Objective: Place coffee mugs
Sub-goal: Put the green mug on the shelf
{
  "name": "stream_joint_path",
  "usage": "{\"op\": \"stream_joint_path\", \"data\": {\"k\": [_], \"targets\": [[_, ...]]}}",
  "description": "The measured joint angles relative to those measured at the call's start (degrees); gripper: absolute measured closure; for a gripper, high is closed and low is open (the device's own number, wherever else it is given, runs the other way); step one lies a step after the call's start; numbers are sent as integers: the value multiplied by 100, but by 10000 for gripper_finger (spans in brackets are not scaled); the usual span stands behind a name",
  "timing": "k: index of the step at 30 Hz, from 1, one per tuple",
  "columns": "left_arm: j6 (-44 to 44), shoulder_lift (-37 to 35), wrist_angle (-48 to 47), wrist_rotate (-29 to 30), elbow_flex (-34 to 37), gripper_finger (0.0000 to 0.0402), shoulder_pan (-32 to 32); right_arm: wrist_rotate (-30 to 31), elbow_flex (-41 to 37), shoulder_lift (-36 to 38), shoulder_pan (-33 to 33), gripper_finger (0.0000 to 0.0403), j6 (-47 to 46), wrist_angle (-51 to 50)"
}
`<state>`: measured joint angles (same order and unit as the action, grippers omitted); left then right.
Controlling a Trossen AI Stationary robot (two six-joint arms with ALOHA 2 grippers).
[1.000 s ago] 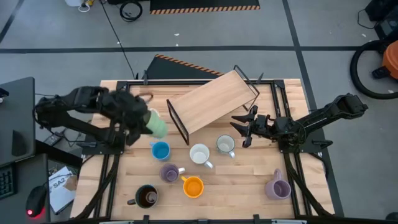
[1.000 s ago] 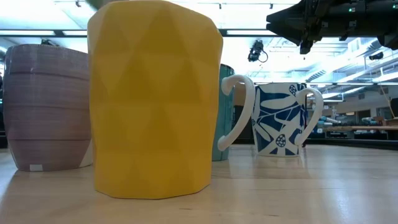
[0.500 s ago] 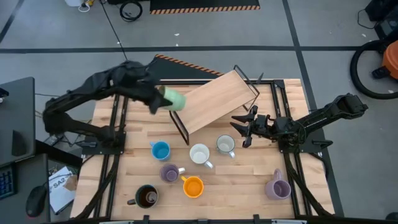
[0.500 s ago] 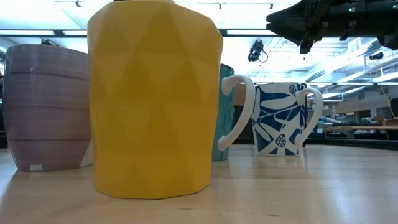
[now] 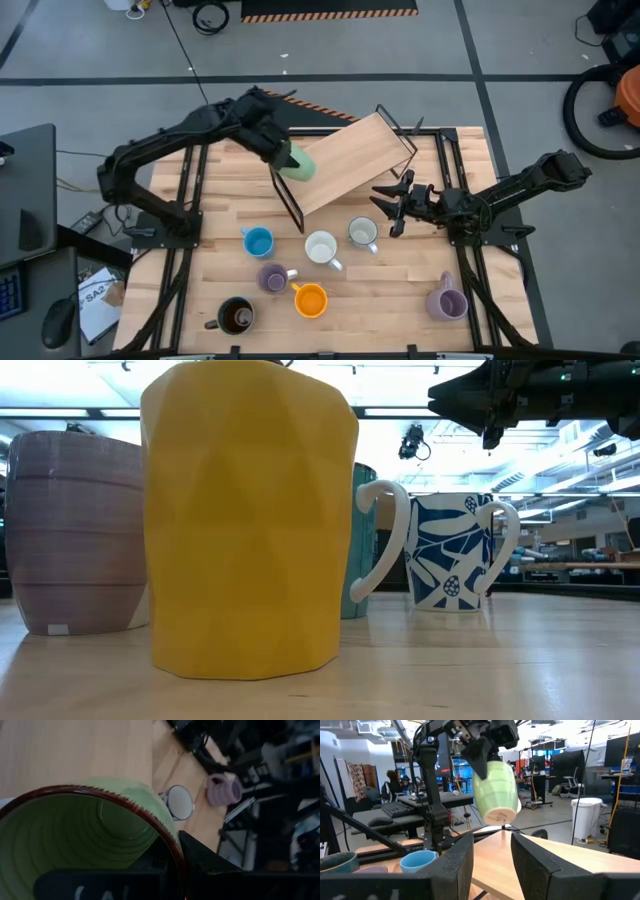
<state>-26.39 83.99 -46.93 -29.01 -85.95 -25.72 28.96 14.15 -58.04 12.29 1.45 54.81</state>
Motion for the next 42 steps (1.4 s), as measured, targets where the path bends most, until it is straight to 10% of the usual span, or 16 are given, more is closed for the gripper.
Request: {"op": "stream_joint_path", "data": {"k": [24,42], "targets": [[1655,1865,-3257,1163,-3517,372,205,56,73,33,-12,265,-15,-166],[2558,2470,-3805,1715,-3520,372,757,119,3517,295,-359,265,-83,-6564]]}}
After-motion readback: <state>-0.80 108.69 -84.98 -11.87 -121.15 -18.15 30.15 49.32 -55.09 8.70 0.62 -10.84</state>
